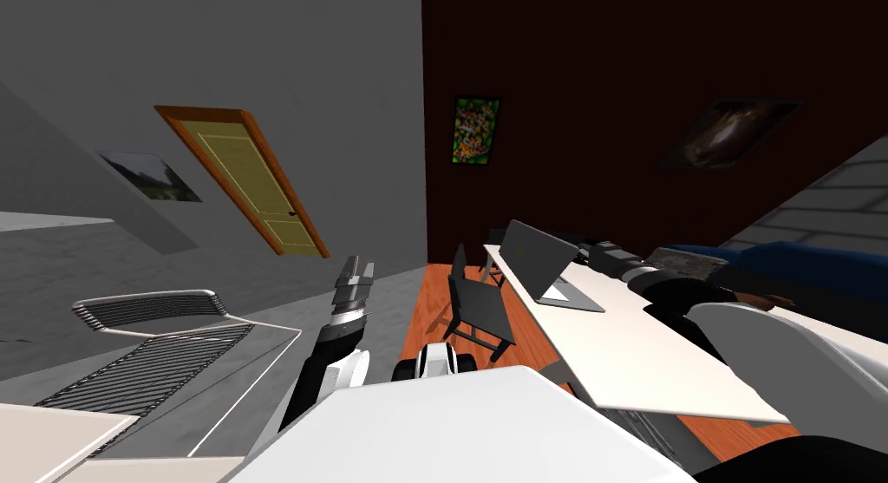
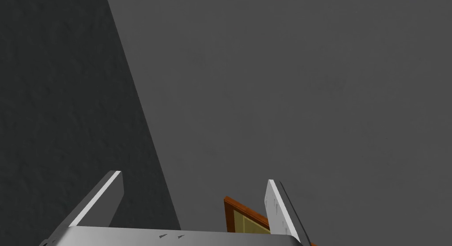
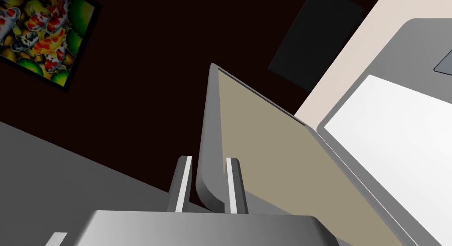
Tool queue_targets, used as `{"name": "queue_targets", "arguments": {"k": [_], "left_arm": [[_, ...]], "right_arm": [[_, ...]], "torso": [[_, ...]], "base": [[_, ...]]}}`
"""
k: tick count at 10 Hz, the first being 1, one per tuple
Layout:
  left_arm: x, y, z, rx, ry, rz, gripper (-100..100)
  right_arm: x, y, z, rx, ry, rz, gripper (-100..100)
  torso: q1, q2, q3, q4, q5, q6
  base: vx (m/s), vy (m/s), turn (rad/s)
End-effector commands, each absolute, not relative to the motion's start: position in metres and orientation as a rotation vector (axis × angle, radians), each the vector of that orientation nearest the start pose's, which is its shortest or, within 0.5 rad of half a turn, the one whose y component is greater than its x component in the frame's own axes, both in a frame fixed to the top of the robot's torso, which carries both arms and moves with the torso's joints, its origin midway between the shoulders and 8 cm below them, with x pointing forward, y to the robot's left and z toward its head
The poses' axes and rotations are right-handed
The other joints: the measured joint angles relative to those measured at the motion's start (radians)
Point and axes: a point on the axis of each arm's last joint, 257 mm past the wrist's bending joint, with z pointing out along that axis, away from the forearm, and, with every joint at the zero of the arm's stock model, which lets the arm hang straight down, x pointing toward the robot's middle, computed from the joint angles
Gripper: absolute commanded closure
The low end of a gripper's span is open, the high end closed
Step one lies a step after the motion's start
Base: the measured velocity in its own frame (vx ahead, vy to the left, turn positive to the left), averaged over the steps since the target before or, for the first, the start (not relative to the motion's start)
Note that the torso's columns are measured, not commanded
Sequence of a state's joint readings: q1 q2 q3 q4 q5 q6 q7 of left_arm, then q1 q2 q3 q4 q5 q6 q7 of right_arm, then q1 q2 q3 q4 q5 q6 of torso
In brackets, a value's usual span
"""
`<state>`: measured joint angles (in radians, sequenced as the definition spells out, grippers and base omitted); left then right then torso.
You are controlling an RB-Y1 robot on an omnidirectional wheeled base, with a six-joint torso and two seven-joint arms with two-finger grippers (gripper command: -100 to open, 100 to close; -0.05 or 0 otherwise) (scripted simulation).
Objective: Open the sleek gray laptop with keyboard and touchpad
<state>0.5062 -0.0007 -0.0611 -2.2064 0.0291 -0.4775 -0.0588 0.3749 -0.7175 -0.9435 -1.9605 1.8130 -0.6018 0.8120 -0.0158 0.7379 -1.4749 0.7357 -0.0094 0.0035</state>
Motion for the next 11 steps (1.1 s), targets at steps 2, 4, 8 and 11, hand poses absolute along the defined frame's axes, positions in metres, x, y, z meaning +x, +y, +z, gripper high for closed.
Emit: {"name": "queue_targets", "arguments": {"k": [2,4,8,11], "left_arm": [[0.363,0.266,-0.016,-0.743,0.684,-1.302,0],[0.363,0.266,-0.016,-0.743,0.684,-1.302,0],[0.363,0.266,-0.016,-0.743,0.684,-1.302,0],[0.363,0.266,-0.016,-0.743,0.684,-1.302,0]], "right_arm": [[0.361,-0.622,0.016,-1.330,1.262,-1.606,100],[0.363,-0.628,0.012,-1.272,1.296,-1.546,100],[0.365,-0.636,-0.002,-1.161,1.354,-1.449,100],[0.368,-0.640,-0.029,-1.070,1.413,-1.350,100]], "torso": [[0.001,-0.002,-0.001,-0.001,-0.001,0.001],[0.006,-0.002,-0.001,-0.002,0.000,-0.001],[0.019,-0.003,-0.003,0.000,0.008,-0.006],[0.013,-0.003,-0.002,0.000,0.005,-0.005]], "base": [[-0.011,-0.094,-0.039],[-0.023,-0.097,-0.039],[-0.012,-0.084,-0.031],[-0.033,-0.129,0.024]]}}
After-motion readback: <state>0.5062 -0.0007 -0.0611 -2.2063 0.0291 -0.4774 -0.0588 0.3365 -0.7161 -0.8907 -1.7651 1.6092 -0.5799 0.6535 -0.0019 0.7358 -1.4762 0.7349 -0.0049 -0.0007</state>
